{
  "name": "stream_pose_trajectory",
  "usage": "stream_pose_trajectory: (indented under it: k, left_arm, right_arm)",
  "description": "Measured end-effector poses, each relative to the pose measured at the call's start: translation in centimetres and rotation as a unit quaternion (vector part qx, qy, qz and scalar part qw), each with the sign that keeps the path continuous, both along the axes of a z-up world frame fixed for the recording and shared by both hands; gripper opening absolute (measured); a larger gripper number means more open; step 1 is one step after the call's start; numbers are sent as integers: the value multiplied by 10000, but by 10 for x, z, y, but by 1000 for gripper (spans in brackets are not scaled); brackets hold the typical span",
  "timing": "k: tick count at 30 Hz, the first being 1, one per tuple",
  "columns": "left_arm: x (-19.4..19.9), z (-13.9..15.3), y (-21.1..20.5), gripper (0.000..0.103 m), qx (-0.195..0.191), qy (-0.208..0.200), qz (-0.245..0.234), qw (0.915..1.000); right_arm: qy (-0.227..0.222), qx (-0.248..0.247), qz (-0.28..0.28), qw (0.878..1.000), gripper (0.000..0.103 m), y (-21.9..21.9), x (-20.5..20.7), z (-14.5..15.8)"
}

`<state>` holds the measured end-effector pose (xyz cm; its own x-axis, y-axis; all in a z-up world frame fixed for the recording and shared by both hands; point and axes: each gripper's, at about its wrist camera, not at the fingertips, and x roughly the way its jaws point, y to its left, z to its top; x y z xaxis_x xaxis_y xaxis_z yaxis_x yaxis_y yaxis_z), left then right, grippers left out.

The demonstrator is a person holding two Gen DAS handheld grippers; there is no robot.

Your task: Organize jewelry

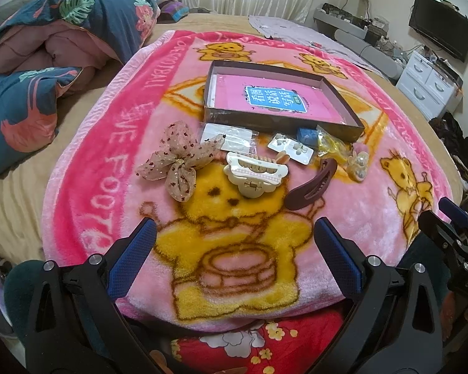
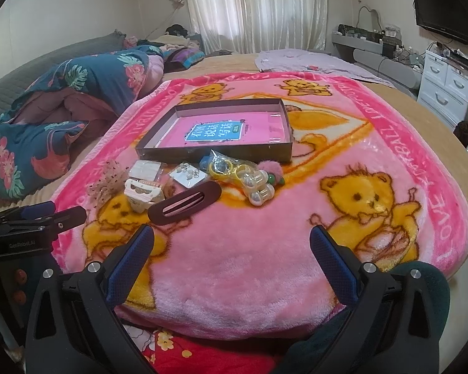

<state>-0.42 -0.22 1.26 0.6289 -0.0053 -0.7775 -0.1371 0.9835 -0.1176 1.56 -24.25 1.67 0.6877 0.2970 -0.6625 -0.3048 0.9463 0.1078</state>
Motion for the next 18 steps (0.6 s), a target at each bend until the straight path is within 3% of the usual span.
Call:
stream_pose_trajectory:
  k: [18]
  left_arm:
    - [0,1,-1,95,1,-9,-11,10000]
  right_arm:
    - [-7,21,10,10000,99,-1,1,1]
